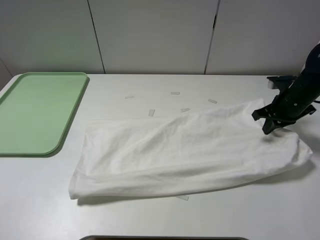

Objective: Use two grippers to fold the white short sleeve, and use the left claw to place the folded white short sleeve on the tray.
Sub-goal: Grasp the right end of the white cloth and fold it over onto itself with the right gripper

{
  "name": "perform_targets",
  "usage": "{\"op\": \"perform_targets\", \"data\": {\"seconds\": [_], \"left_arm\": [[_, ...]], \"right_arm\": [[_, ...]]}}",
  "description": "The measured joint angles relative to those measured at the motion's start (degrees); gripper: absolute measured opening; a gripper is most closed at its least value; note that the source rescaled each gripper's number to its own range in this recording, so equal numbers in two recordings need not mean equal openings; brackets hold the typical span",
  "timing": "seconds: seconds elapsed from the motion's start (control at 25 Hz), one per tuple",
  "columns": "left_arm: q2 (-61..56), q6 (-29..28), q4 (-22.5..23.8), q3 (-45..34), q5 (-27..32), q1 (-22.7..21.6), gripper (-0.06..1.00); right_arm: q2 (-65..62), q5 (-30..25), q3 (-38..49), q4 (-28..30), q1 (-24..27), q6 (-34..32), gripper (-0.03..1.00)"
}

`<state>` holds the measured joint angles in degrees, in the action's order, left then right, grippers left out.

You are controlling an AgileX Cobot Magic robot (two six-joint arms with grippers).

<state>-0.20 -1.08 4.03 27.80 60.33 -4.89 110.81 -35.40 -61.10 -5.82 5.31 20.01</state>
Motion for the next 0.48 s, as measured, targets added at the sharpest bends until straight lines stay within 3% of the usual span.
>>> {"op": "perform_targets", "data": {"seconds": [0.2, 0.48], "left_arm": [[0.0, 0.0, 0.0, 0.0, 0.0, 0.0, 0.88], [0.0, 0.0, 0.0, 0.0, 0.0, 0.0, 0.88]], "right_arm": [[-5.8, 0.3, 0.0, 7.4, -0.93, -9.86, 0.07], [-9.87, 0.2, 0.0, 9.02, -5.11, -15.08, 0.07]]}}
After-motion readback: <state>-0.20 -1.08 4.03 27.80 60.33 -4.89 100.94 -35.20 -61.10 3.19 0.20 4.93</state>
